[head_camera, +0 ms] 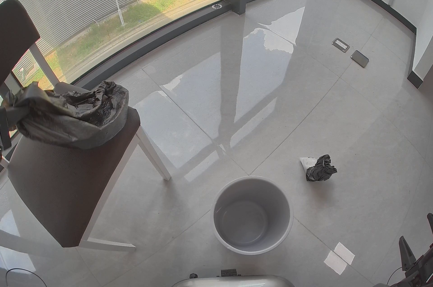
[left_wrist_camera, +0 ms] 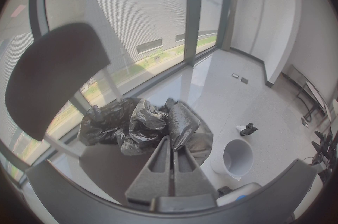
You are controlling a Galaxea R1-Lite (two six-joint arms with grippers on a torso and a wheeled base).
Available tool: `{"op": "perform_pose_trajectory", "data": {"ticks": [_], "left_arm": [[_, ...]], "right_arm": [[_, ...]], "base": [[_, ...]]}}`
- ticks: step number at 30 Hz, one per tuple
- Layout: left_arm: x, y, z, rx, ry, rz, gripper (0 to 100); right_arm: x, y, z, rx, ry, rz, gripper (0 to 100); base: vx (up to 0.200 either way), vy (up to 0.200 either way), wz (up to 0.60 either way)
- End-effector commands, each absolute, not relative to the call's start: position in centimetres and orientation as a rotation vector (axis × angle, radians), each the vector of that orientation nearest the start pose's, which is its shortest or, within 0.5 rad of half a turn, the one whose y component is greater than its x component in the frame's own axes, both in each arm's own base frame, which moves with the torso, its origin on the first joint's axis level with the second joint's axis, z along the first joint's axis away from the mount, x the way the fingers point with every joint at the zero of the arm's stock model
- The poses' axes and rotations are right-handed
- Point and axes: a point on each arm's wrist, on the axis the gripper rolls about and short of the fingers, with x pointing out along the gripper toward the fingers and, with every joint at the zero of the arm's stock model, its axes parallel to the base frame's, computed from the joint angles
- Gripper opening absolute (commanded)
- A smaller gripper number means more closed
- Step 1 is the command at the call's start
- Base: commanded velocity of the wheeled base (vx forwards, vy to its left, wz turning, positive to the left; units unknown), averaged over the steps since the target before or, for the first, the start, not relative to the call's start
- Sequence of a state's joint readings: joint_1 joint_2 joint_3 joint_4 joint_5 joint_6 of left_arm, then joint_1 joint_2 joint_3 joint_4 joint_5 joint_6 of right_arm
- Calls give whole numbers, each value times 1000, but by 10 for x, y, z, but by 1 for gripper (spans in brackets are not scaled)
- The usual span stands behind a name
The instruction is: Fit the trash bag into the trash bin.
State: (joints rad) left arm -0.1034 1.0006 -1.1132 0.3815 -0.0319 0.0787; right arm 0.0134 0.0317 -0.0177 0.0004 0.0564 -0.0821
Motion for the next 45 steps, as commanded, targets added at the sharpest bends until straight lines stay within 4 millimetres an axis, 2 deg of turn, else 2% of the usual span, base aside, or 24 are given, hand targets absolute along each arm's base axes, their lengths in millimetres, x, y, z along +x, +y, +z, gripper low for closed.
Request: {"op": "perform_pose_trajectory", "data": {"ticks": [1, 3, 7, 10, 12, 14, 15, 16, 17, 20, 23, 27, 29, 30, 33, 36, 38, 39, 40, 41, 42, 43, 45], "left_arm": [[110, -27, 348, 144, 251, -278, 0], [107, -27, 349, 143, 260, -278, 0], [109, -30, 351, 142, 248, -304, 0], [109, -39, 360, 154, 218, -369, 0], [110, -44, 367, 160, 199, -384, 0], [111, -52, 372, 170, 191, -396, 0], [111, -58, 374, 176, 184, -409, 0], [112, -67, 378, 186, 176, -430, 0], [112, -68, 378, 187, 176, -433, 0], [119, -93, 399, 187, 127, -498, 0], [129, -109, 412, 202, 145, -530, 0], [131, -132, 420, 236, 190, -611, 0], [134, -140, 424, 237, 188, -624, 0], [138, -147, 419, 252, 210, -628, 0], [151, -167, 407, 286, 262, -644, 0], [162, -181, 397, 302, 300, -645, 0], [169, -189, 391, 306, 321, -646, 0], [170, -190, 390, 305, 323, -647, 0], [170, -190, 390, 305, 323, -647, 0], [173, -194, 387, 296, 334, -646, 0], [173, -194, 387, 295, 336, -646, 0], [175, -196, 385, 291, 345, -642, 0], [178, -200, 382, 291, 358, -641, 0]], "right_arm": [[-19, 1, 77, -16, 47, 60, 100], [-22, 0, 76, 28, 4, -11, 100], [-23, -1, 76, 22, -5, -31, 100], [-24, 1, 84, 28, -67, 30, 100], [-37, 3, 141, 146, -282, 208, 100], [-29, 5, 187, 276, -251, 231, 100], [-20, 5, 192, 283, -209, 199, 100], [-11, 5, 189, 244, -148, 174, 100], [-10, 5, 188, 238, -141, 175, 100], [7, 6, 160, 86, 12, 239, 100], [12, 7, 143, 6, 100, 325, 100], [16, 10, 133, -11, 247, 525, 100], [20, 13, 132, -18, 337, 572, 100], [25, 14, 133, -23, 388, 583, 100], [52, 23, 139, -23, 526, 570, 100], [82, 33, 154, -14, 550, 565, 100], [110, 43, 160, -10, 556, 563, 100], [119, 46, 159, -10, 559, 564, 100], [119, 46, 159, -10, 559, 564, 100], [143, 54, 156, -9, 555, 567, 100], [145, 55, 155, -9, 555, 567, 100], [161, 60, 149, -7, 555, 566, 100], [181, 68, 137, 2, 560, 565, 100]], "base": [[0, 0, 0], [0, 0, 0], [0, 0, 0], [0, 0, 0], [0, 0, 0], [0, 0, 0], [0, 0, 0], [0, 0, 0], [0, 0, 0], [0, 0, 0], [0, 0, 0], [0, 0, 0], [0, 0, 0], [0, 0, 0], [0, 0, 0], [0, 0, 0], [0, 0, 0], [0, 0, 0], [0, 0, 0], [0, 0, 0], [0, 0, 0], [0, 0, 0], [0, 0, 0]]}}
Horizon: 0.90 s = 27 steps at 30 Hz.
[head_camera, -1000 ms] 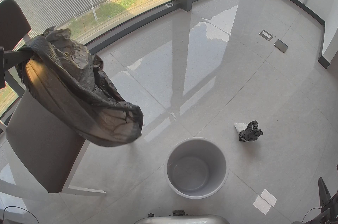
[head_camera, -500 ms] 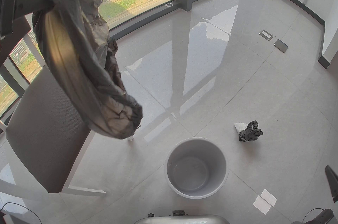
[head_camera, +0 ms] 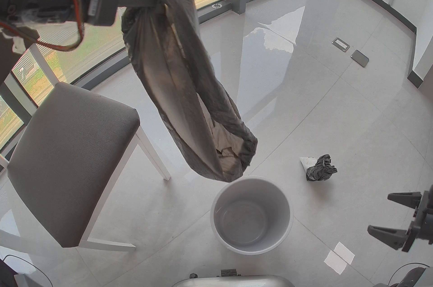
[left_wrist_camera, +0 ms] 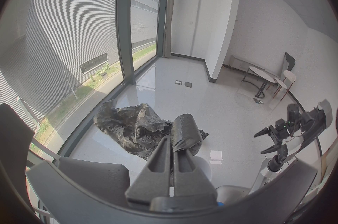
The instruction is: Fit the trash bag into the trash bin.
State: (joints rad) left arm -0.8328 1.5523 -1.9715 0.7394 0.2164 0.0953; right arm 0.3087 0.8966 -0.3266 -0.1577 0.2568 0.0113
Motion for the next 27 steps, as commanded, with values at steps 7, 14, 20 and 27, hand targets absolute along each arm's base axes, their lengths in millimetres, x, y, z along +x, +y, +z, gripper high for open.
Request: {"op": "perform_pose_trajectory", "data": {"ticks": [7, 14, 20, 27], "left_arm": [[176, -208, 373, 328, 413, -663, 0], [181, -213, 365, 347, 444, -657, 0], [182, -214, 351, 412, 549, -653, 0], [150, -188, 363, 418, 596, -677, 0]], "right_arm": [[211, 104, 116, -31, 512, 682, 100], [236, 154, 103, -82, 442, 817, 100], [236, 177, 97, -100, 435, 882, 100], [226, 181, 94, -124, 440, 918, 100]], "base": [[0, 0, 0], [0, 0, 0], [0, 0, 0], [0, 0, 0]]}}
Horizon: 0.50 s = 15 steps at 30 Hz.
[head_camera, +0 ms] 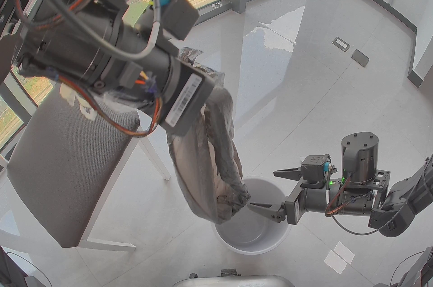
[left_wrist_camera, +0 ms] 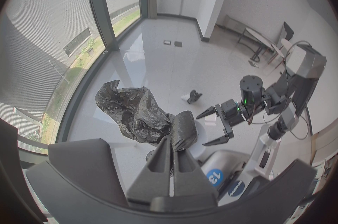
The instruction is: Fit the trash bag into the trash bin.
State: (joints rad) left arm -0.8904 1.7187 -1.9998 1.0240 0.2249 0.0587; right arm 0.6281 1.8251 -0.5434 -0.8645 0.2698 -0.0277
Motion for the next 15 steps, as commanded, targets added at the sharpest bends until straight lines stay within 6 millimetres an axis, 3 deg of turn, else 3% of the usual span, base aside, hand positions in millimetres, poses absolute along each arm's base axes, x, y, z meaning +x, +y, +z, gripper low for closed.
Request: {"op": "perform_pose_trajectory", "data": {"ticks": [1, 4, 7, 8, 10, 15], "left_arm": [[140, -180, 373, 363, 558, -681, 0], [117, -151, 420, 126, 270, -705, 0], [116, -149, 412, 61, 150, -702, 0], [119, -154, 392, 22, 58, -697, 0], [121, -158, 384, 24, 48, -687, 0], [114, -160, 400, -5, 16, -713, 0]], "right_arm": [[223, 181, 93, -129, 443, 924, 100], [219, 181, 91, -133, 438, 933, 100], [215, 181, 92, -134, 432, 941, 100], [212, 179, 91, -136, 438, 943, 100], [212, 178, 93, -133, 432, 939, 100], [221, 180, 100, -124, 393, 916, 100]], "base": [[0, 0, 0], [0, 0, 0], [0, 0, 0], [0, 0, 0], [0, 0, 0], [0, 0, 0]]}}
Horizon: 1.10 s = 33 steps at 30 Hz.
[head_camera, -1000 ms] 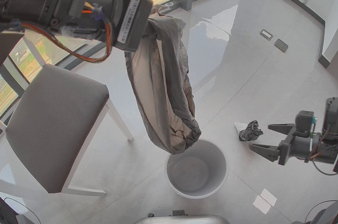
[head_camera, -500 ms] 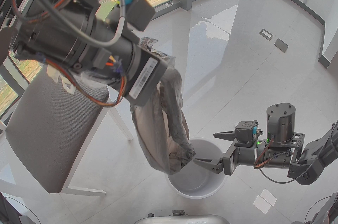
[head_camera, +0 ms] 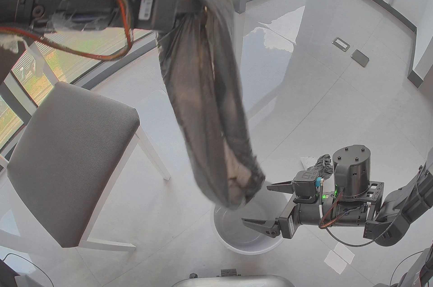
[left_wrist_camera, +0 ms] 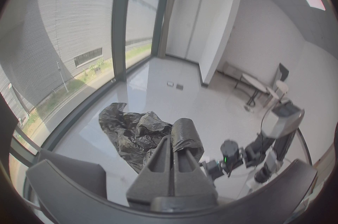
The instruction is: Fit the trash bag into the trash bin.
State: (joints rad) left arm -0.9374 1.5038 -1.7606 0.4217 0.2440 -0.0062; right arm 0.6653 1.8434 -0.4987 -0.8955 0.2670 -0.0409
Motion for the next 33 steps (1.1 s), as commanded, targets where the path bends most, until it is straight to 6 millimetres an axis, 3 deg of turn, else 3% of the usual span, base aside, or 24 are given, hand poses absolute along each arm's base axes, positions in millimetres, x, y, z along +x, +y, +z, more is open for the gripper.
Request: {"op": "perform_pose_trajectory", "data": {"ticks": [1, 4, 9, 17, 33], "left_arm": [[114, -160, 404, -5, 13, -715, 0], [110, -158, 411, -14, 7, -726, 0], [108, -158, 412, -21, 10, -735, 0], [112, -162, 411, -32, 15, -729, 0], [117, -170, 416, -39, 3, -713, 0]], "right_arm": [[227, 180, 104, -117, 377, 905, 100], [236, 177, 109, -109, 354, 878, 100], [259, 154, 126, -114, 266, 781, 100], [249, 128, 145, -105, 211, 723, 100], [249, 139, 152, -92, 182, 756, 100]], "base": [[0, 0, 0], [0, 0, 0], [0, 0, 0], [0, 0, 0], [0, 0, 0]]}}
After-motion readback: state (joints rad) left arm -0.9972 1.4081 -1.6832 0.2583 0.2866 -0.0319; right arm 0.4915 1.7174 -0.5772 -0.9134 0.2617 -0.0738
